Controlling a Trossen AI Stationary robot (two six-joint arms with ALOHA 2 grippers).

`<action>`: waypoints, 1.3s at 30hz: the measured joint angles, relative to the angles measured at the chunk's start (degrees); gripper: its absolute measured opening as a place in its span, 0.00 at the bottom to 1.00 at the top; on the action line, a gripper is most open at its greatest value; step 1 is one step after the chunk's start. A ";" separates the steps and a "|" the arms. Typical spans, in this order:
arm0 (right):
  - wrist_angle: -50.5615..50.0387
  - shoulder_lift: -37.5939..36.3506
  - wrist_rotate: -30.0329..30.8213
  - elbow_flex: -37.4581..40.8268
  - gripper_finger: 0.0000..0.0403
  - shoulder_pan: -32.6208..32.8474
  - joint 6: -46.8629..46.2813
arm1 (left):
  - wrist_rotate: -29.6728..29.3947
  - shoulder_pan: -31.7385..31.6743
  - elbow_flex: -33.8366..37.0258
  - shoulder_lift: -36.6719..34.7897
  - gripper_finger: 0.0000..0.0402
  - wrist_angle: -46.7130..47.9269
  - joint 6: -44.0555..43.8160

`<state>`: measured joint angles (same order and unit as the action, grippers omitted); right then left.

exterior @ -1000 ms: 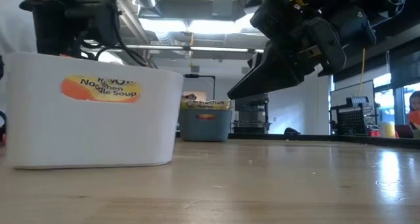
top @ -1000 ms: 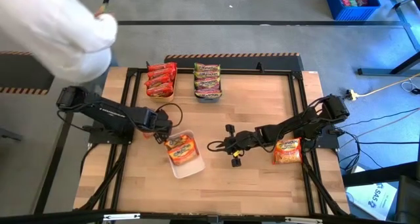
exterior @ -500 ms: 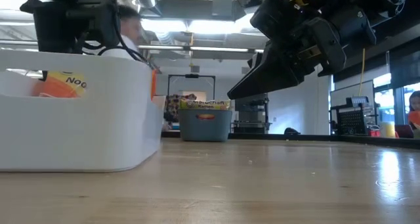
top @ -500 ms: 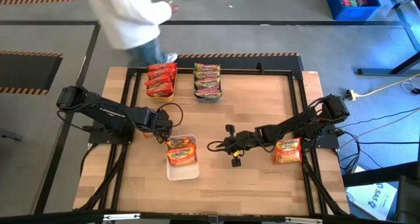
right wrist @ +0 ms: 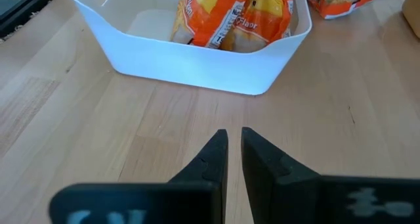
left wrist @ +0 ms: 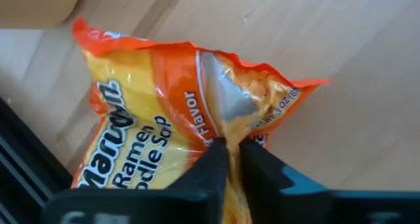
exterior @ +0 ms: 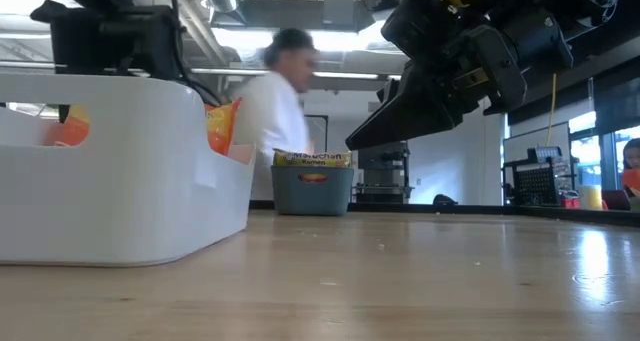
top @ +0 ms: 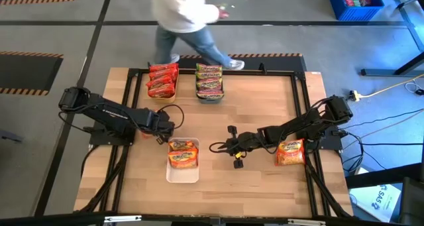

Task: Sort Maruchan noodles
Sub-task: Put the yellow noodle pack into the white bin

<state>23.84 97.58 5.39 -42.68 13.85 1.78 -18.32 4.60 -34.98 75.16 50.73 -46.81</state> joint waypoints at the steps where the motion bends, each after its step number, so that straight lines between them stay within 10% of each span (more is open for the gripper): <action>1: 0.02 0.00 0.00 0.00 0.07 0.00 0.00 | 0.10 0.00 -0.16 0.00 0.06 0.13 0.02; 26: -0.51 -0.28 0.04 0.00 0.07 0.00 -0.02 | -13.59 7.90 -28.42 -0.13 0.00 20.42 2.13; 39: -14.14 -14.50 0.17 2.31 0.07 0.00 -3.43 | -19.58 14.31 -31.17 1.79 0.00 -14.98 28.92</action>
<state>9.70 83.08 5.56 -40.37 13.85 -1.65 -37.90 18.91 -66.15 76.95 35.75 -17.89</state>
